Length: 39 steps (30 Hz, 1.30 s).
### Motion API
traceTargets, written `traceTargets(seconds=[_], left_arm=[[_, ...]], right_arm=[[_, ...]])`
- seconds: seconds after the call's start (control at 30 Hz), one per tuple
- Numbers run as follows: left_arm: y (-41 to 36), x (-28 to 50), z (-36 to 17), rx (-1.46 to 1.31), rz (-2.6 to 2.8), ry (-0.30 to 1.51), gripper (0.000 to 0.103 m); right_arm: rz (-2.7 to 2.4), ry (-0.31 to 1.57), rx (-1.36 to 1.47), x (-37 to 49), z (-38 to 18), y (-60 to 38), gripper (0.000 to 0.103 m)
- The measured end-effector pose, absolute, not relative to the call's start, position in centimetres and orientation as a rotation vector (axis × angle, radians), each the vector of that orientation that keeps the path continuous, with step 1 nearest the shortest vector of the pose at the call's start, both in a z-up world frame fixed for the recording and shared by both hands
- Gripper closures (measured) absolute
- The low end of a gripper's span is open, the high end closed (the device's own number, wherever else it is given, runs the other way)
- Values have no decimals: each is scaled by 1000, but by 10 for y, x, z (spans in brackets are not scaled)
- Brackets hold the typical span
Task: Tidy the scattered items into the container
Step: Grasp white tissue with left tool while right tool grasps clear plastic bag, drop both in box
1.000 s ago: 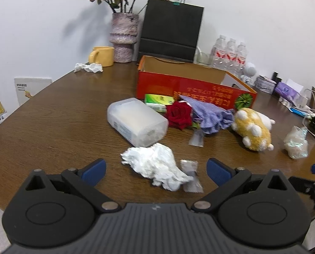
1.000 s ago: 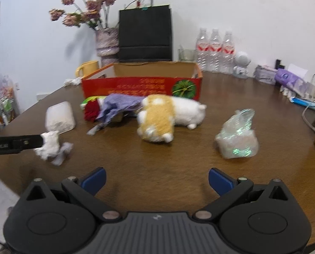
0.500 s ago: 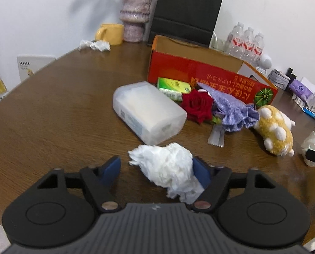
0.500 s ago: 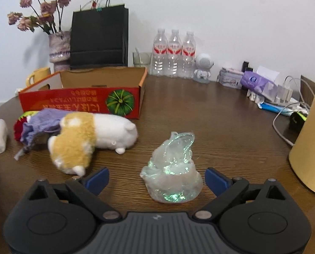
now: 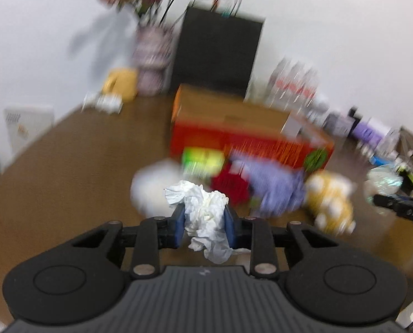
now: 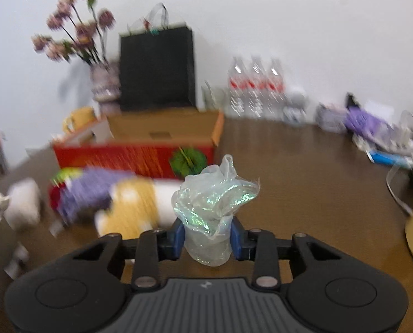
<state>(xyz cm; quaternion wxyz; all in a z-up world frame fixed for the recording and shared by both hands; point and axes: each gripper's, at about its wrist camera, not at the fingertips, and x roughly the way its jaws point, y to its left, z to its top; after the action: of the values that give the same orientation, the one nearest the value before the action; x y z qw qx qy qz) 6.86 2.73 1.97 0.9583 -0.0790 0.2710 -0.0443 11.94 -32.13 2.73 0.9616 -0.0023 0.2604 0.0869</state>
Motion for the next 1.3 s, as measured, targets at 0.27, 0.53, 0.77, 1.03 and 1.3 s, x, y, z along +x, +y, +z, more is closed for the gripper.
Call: traceTargets(seconds=[0.27,0.53,0.77,1.03,1.3], left_arm=[[-7,220,99,-65,-180,468,71],[-27,415,27,-94,-29,816,71],[-19,439,3,-121,-29,871,30],[-9,354,61,-119,-83,642,0],[8,183,61,-57,-118,489,0]], right_arm=[[305,522,-18,255,88,-278,68],[253,804,-50,430,43,-235,68],[249,853,-41,446,21,-234,27],[313,688,-51,366,74,-244,0],[321,546,-69,196,83,-265,0]])
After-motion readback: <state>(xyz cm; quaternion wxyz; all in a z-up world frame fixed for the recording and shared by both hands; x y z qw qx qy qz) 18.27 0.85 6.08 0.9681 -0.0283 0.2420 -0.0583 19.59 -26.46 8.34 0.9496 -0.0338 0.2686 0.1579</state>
